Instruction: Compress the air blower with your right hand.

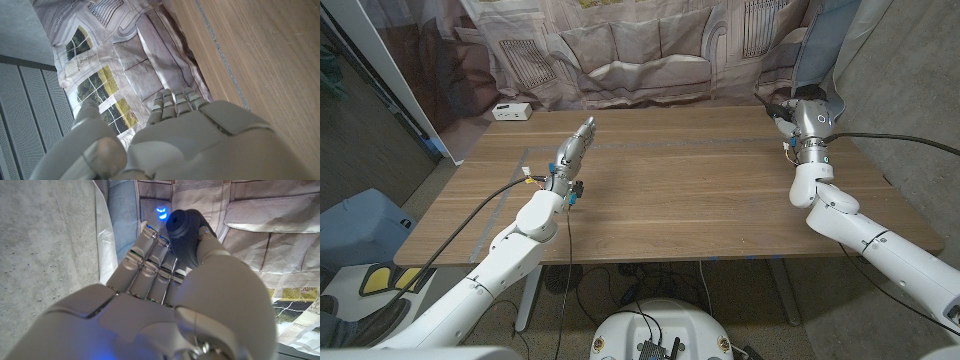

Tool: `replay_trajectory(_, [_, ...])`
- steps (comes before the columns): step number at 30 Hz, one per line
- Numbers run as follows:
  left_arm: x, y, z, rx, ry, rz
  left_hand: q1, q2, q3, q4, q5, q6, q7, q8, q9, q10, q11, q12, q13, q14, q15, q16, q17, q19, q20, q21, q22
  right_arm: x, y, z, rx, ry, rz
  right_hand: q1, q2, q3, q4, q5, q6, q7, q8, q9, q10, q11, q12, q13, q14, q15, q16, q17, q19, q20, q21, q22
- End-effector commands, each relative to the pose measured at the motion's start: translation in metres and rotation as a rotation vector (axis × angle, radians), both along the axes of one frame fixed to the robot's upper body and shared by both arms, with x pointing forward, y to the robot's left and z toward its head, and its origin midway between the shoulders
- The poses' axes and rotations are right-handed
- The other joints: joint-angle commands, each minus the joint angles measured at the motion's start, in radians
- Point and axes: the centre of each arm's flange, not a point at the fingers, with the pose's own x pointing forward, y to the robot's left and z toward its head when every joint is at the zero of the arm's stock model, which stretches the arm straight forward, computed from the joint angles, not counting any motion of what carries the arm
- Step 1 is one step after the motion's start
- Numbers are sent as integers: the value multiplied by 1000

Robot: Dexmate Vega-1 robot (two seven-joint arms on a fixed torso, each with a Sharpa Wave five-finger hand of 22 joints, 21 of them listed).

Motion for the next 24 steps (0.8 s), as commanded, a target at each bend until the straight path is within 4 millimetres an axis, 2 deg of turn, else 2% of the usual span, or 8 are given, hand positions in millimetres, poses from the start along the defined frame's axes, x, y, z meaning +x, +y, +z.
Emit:
replay_trajectory(1, [-1,1,-2,-3,-1,3,4,9,9,-2,-4,9,-3,-2,3,2,0,-2,4,5,6,-1,5,1,4,2,5,-1,0,0,-3,23,-1,-22,-7,-13,6,3,-12,6,-11,1,-15,5,-9,3,-13,-19,-7,5,-14,3,-8,2])
replay_trajectory(24, [2,0,-2,-9,0,-2,3,9,11,-3,-4,9,-2,-2,3,4,0,-2,4,7,7,-1,5,2,4,2,5,-1,-2,1,-1,40,-5,-82,-37,-47,20,5,-69,13,-36,0,-73,13,-33,7,-70,-10,-30,24,-52,17,-22,-1])
